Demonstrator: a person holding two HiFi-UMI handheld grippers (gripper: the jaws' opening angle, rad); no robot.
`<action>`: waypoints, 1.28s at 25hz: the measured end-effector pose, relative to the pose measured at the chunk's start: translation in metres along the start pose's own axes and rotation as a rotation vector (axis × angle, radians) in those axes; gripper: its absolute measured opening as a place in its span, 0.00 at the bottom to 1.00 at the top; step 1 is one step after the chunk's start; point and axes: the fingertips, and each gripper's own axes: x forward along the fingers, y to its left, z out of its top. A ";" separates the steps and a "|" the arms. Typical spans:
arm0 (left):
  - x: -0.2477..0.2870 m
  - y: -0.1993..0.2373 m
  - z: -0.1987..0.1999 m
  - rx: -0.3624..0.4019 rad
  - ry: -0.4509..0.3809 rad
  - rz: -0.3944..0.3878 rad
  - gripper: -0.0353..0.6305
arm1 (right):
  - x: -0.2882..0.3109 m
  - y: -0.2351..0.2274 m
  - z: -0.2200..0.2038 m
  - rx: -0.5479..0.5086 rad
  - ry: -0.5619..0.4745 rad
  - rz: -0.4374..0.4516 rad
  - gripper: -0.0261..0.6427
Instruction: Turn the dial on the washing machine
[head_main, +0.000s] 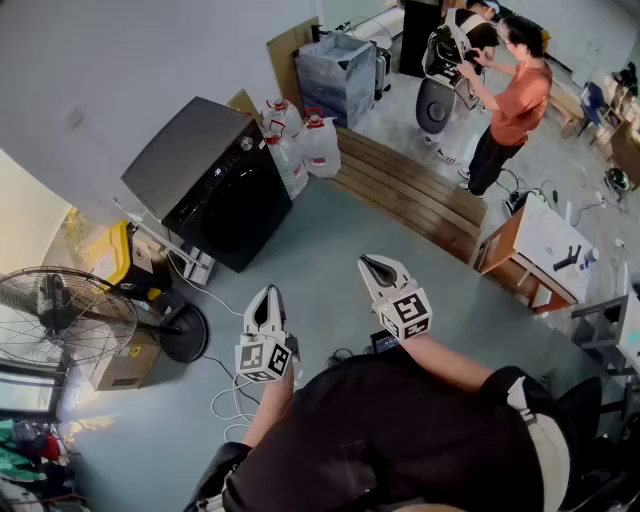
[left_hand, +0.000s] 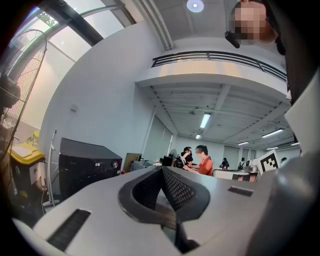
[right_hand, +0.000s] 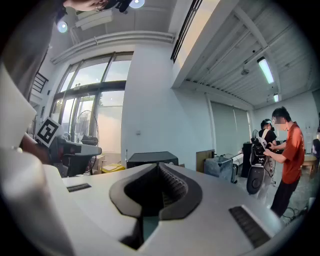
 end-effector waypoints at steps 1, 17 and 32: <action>0.001 -0.001 0.003 -0.010 -0.017 -0.011 0.07 | 0.001 -0.002 0.001 -0.001 -0.002 -0.002 0.08; 0.003 -0.021 0.004 -0.005 -0.022 -0.055 0.07 | -0.022 -0.015 0.001 0.048 -0.040 -0.033 0.08; 0.012 -0.065 -0.003 0.015 -0.009 -0.145 0.07 | -0.052 -0.037 -0.004 0.058 -0.037 -0.031 0.08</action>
